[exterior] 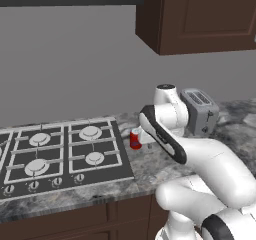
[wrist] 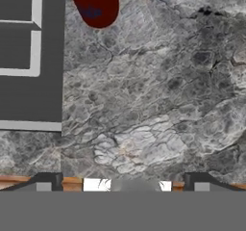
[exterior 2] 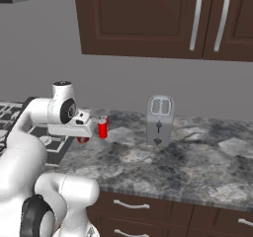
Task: Four empty soda cans are scattered around the kitchen. Gather all the cans and cluster them next to the stove for recycling.
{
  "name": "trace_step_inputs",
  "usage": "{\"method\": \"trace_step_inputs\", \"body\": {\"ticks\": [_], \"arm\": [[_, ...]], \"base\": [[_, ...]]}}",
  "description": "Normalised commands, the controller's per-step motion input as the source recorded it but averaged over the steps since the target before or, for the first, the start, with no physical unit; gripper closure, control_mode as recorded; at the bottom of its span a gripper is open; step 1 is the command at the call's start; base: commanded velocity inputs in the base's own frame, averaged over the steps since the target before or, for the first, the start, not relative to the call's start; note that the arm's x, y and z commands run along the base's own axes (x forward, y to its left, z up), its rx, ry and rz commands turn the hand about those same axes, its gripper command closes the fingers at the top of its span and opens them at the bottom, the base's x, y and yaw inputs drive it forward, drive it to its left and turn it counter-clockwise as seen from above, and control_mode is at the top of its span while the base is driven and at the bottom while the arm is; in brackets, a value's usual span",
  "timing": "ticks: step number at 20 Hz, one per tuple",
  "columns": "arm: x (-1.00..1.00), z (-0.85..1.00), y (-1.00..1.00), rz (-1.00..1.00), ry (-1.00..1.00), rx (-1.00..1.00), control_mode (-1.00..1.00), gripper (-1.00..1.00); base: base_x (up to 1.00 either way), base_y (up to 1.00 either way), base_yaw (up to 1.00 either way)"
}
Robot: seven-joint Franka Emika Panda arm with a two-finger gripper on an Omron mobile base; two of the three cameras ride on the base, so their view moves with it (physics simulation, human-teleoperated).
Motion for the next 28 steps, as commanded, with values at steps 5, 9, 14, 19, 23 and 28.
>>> {"method": "trace_step_inputs", "body": {"ticks": [5, 9, 14, 19, 23, 28], "arm": [[-0.72, 0.41, -0.21, -0.03, -0.02, 0.02, -1.0, -1.0], [-0.89, 0.24, -0.3, -0.02, -0.04, 0.02, -1.0, -1.0], [-0.5, 0.1, -0.12, -0.03, -0.02, 0.01, 1.0, -1.0], [0.0, 0.0, 0.0, 0.0, 0.0, 0.0, 1.0, -1.0], [0.0, 0.0, 0.0, 0.0, 0.0, 0.0, 1.0, -1.0], [0.0, 0.0, 0.0, 0.0, 0.0, 0.0, 1.0, -1.0]], "base": [[0.0, 0.0, 0.0], [0.0, 0.0, 0.0], [-0.33, -0.1, -0.04], [-0.94, -0.51, -0.36], [-0.15, -0.31, -0.69], [0.0, -0.3, -0.8]]}}
